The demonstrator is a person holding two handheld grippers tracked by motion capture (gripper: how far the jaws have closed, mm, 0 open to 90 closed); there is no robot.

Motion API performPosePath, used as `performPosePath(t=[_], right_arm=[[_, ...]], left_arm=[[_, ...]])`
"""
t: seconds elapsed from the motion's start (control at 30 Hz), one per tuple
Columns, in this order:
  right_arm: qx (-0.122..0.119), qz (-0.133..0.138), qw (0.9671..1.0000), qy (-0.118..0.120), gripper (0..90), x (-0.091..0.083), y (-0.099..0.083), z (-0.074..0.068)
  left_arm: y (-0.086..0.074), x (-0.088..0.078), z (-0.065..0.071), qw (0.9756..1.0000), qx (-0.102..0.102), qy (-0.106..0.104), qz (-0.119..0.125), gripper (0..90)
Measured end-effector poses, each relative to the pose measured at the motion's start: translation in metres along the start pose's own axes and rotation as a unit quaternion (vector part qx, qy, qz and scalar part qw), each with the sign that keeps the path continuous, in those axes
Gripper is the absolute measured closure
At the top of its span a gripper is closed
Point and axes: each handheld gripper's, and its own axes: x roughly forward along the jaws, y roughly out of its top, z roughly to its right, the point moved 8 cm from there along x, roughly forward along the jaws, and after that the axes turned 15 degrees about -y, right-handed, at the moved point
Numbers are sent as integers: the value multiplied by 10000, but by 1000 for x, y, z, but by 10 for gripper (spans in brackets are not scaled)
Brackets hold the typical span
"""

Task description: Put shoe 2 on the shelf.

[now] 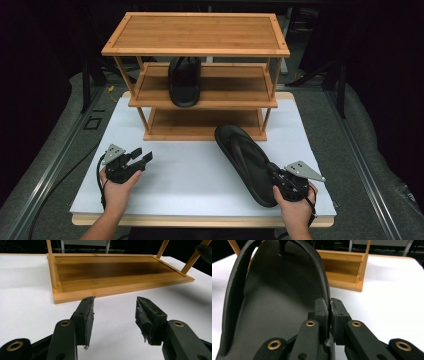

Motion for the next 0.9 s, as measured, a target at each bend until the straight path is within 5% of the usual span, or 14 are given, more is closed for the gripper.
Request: performPosePath(t=[0.9], right_arm=[[425, 610, 9972, 8, 846, -31, 32, 20]], left_arm=[[-1, -1, -3, 9999, -93, 35, 16, 479]])
